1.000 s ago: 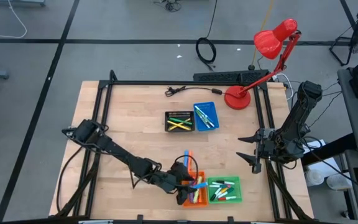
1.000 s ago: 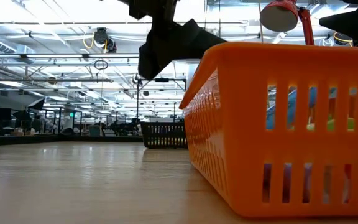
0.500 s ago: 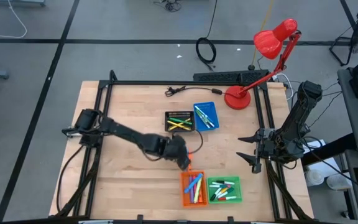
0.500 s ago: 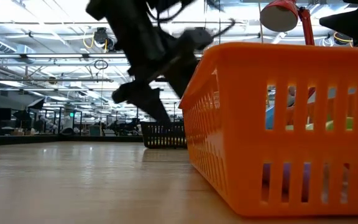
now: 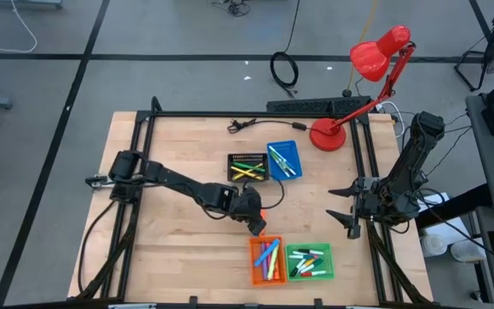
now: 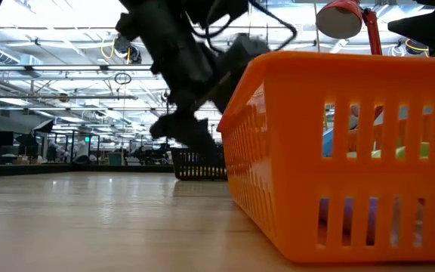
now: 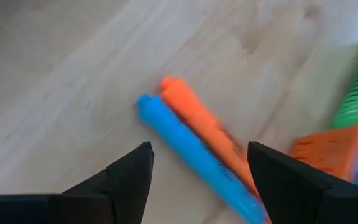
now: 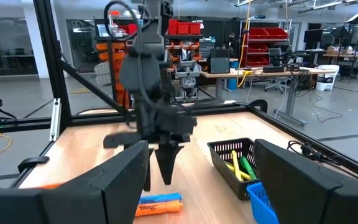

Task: Pick & Place Markers
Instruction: Put the blue highlighter pen into the orange bin

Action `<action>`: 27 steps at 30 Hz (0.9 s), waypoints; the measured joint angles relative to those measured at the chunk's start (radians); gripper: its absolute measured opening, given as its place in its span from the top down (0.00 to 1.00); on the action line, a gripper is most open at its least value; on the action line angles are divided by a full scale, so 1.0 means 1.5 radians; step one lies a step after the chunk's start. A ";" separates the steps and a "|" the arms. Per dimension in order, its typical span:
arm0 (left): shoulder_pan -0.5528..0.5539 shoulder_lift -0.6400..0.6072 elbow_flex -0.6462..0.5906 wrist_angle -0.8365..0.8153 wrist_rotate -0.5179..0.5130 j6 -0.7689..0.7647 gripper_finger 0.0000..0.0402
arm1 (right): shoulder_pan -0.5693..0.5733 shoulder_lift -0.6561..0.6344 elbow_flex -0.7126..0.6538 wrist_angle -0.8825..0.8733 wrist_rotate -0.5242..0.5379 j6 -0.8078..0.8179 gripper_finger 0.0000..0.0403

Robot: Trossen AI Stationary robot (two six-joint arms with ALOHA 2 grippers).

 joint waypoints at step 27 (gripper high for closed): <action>-0.014 0.048 0.004 -0.227 0.089 -0.008 0.36 | -0.012 0.000 0.000 -0.005 -0.004 0.005 0.31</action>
